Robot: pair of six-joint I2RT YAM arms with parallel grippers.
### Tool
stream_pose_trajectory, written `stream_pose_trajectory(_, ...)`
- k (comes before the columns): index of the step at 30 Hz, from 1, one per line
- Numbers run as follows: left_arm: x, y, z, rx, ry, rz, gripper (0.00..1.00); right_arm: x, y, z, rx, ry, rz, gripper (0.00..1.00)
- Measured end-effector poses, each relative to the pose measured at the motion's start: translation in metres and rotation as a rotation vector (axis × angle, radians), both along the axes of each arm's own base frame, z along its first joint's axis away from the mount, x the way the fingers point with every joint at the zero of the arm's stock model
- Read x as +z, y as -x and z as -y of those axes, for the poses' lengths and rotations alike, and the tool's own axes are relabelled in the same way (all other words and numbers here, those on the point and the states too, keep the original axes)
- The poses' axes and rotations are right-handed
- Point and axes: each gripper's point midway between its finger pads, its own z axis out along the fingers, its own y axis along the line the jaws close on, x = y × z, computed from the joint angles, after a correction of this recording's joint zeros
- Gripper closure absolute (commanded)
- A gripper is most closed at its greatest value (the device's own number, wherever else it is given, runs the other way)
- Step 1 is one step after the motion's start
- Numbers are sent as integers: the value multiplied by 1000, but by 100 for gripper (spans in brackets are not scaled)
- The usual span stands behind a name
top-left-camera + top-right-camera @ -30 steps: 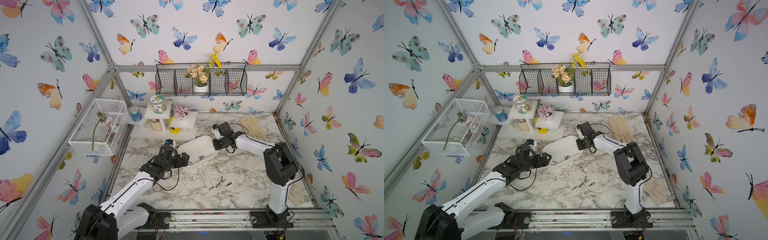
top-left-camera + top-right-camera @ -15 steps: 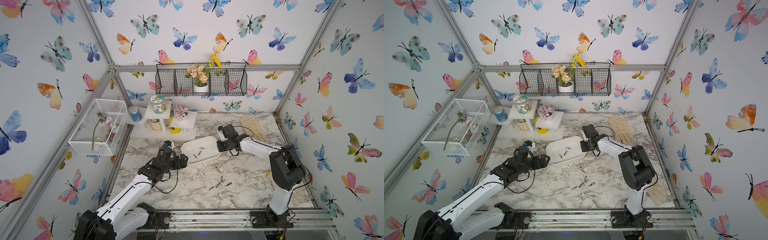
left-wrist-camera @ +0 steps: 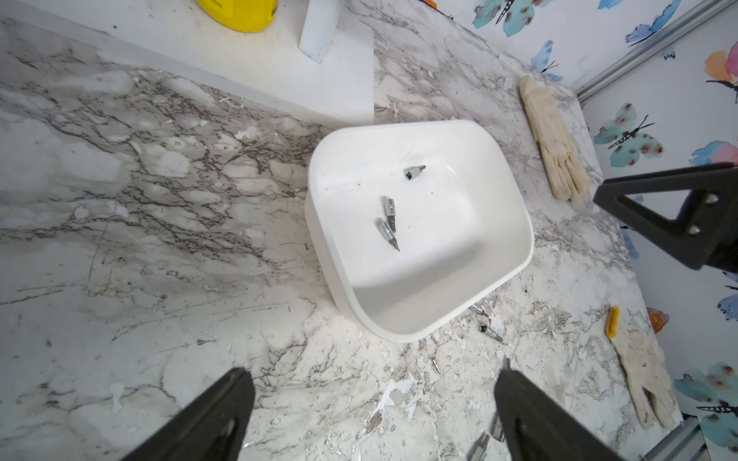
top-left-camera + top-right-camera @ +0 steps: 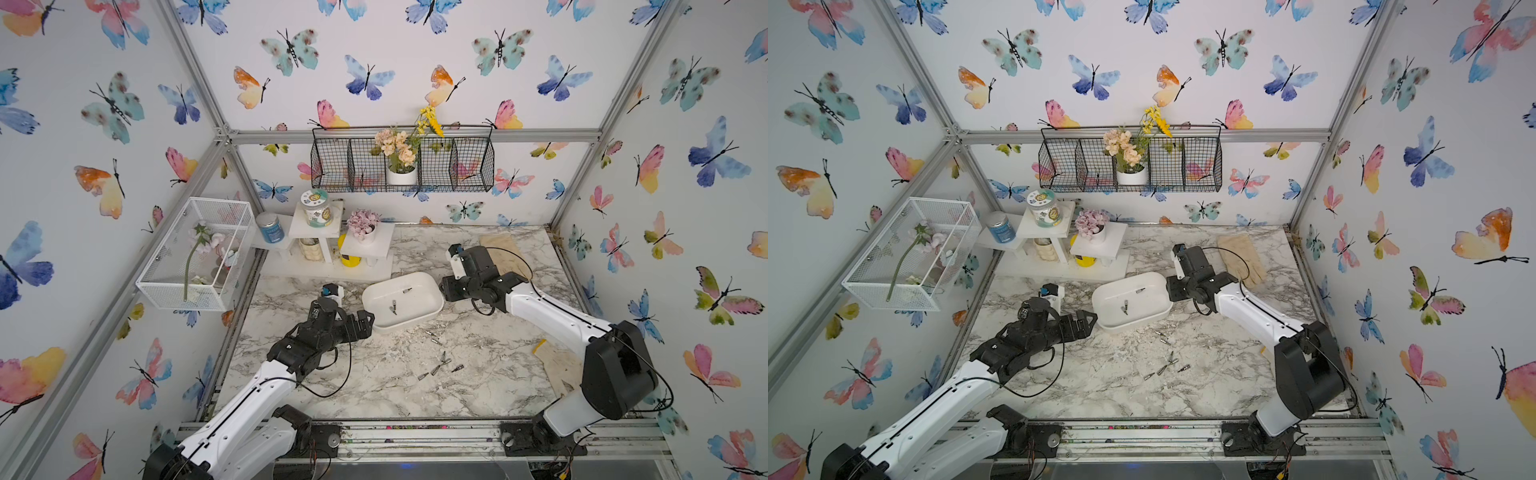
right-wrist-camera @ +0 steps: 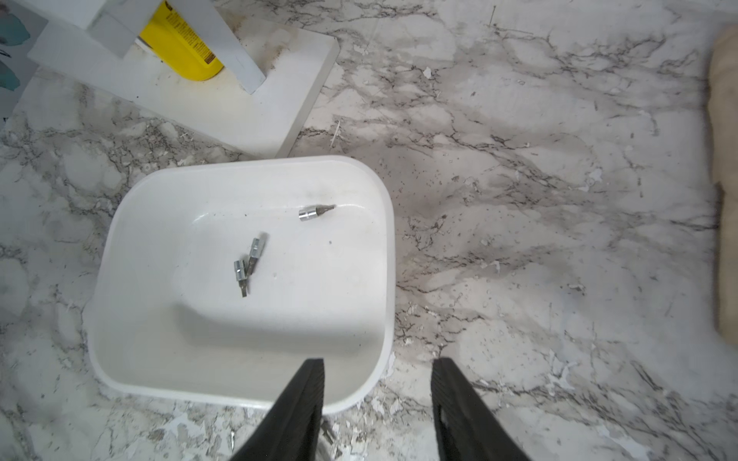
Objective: Put the bit on the desktop into the storage box
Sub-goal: Pick up the screwdriver bit from the center of the board.
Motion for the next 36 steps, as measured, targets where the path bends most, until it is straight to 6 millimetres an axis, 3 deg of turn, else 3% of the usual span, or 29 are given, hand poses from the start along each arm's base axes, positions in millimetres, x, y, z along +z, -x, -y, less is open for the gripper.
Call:
stream_pose_trajectory(8, -4, 16, 6, -50, 21, 5, 1, -21, 56, 11, 58, 8, -95, 50)
stream_pose_trajectory(13, -3, 28, 18, -98, 40, 7, 1, -47, 89, 0, 127, 44, -179, 50)
stream_pose_trajectory(19, -7, 44, 31, -151, 62, -3, 1, -66, 114, -17, 190, 75, -228, 50)
stream_pose_trajectory(25, -21, 51, 31, -155, 60, -34, 1, -92, 121, -24, 215, 124, -277, 52)
stream_pose_trajectory(36, -24, 48, 31, -140, 57, -39, 1, -119, 111, -26, 206, 178, -270, 57)
